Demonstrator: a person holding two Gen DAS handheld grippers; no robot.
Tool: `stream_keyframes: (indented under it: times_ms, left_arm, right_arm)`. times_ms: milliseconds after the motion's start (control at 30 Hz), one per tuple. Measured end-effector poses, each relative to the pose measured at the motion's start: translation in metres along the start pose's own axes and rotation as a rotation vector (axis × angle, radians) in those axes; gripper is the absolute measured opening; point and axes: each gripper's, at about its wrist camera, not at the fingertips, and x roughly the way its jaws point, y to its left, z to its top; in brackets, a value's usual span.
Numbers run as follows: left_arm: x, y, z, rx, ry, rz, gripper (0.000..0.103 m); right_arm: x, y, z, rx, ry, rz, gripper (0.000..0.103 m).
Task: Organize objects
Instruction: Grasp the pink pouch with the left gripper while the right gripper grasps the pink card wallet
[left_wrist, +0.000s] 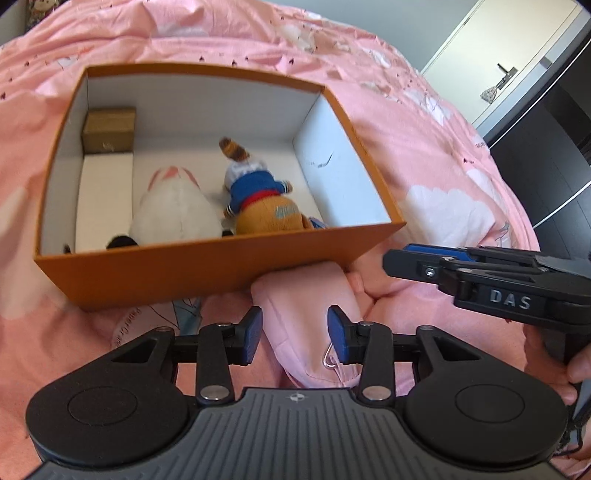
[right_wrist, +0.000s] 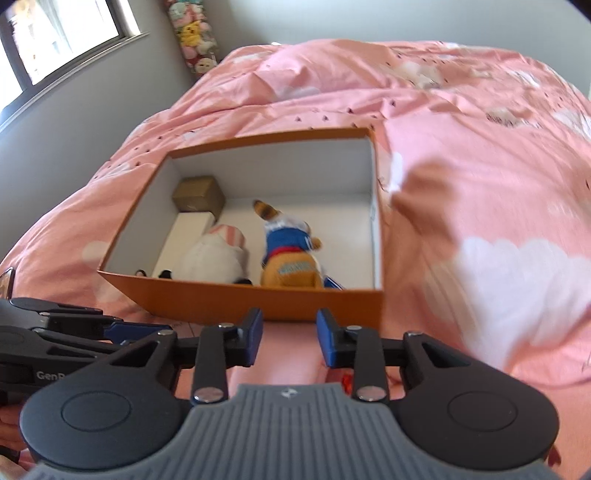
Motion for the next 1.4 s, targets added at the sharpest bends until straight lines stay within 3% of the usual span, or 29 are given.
stream_keyframes:
  times_ms: [67, 200, 433, 800, 1033, 1300, 1400]
  left_arm:
    - [0.006, 0.000, -0.002, 0.002, 0.016, -0.001, 0.057]
    - [0.019, 0.003, -0.007, -0.037, 0.048, 0.006, 0.060]
    - [0.043, 0.017, -0.011, -0.142, 0.089, 0.015, 0.068]
    - [0.074, 0.034, -0.016, -0.290, 0.155, -0.085, 0.077]
    - [0.081, 0.034, -0.012, -0.313, 0.160, -0.109, 0.078]
    - [0.074, 0.029, -0.008, -0.285, 0.153, -0.077, 0.043]
    - [0.064, 0.031, -0.005, -0.268, 0.153, -0.065, 0.036]
  right_arm:
    - [-0.001, -0.007, -0.007, 0.029, 0.012, -0.004, 0.034]
    - [0.005, -0.019, -0.023, 0.078, 0.057, -0.014, 0.033]
    - [0.036, -0.032, -0.045, 0.116, 0.144, -0.106, 0.025]
    - [0.051, -0.036, -0.052, 0.141, 0.198, -0.070, 0.026]
    - [0.059, -0.038, -0.050, 0.151, 0.213, -0.065, 0.026]
    - [0.064, -0.043, -0.051, 0.175, 0.225, -0.053, 0.026]
    - [0.064, -0.044, -0.050, 0.181, 0.229, -0.039, 0.026]
